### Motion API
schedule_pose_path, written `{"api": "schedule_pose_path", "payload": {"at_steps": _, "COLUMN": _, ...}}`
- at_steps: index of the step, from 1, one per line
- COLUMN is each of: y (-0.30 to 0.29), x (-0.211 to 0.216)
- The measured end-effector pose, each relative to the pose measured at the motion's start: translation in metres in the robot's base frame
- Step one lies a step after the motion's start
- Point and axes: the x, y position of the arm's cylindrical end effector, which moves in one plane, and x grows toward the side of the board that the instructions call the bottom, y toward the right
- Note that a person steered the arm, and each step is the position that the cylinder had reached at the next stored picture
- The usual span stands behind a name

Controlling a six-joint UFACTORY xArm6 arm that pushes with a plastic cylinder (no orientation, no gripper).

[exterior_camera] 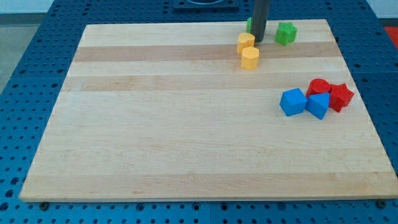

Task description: Place the yellow heart on top of the yellow hexagon

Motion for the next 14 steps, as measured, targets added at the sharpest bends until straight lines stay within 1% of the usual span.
{"api": "schedule_pose_path", "payload": {"at_steps": 1, "y": 0.018, "x": 0.000}}
{"api": "schedule_pose_path", "payload": {"at_steps": 2, "y": 0.024, "x": 0.006}}
{"api": "schedule_pose_path", "payload": {"at_steps": 5, "y": 0.018, "x": 0.057}}
{"api": "schedule_pose_path", "payload": {"at_steps": 7, "y": 0.016, "x": 0.058}}
{"api": "schedule_pose_path", "payload": {"at_steps": 8, "y": -0.006, "x": 0.058}}
{"api": "schedule_pose_path", "payload": {"at_steps": 10, "y": 0.000, "x": 0.058}}
{"api": "schedule_pose_path", "payload": {"at_steps": 11, "y": 0.012, "x": 0.070}}
{"api": "schedule_pose_path", "payload": {"at_steps": 12, "y": -0.009, "x": 0.097}}
{"api": "schedule_pose_path", "payload": {"at_steps": 13, "y": -0.011, "x": 0.083}}
{"api": "schedule_pose_path", "payload": {"at_steps": 14, "y": 0.006, "x": 0.028}}
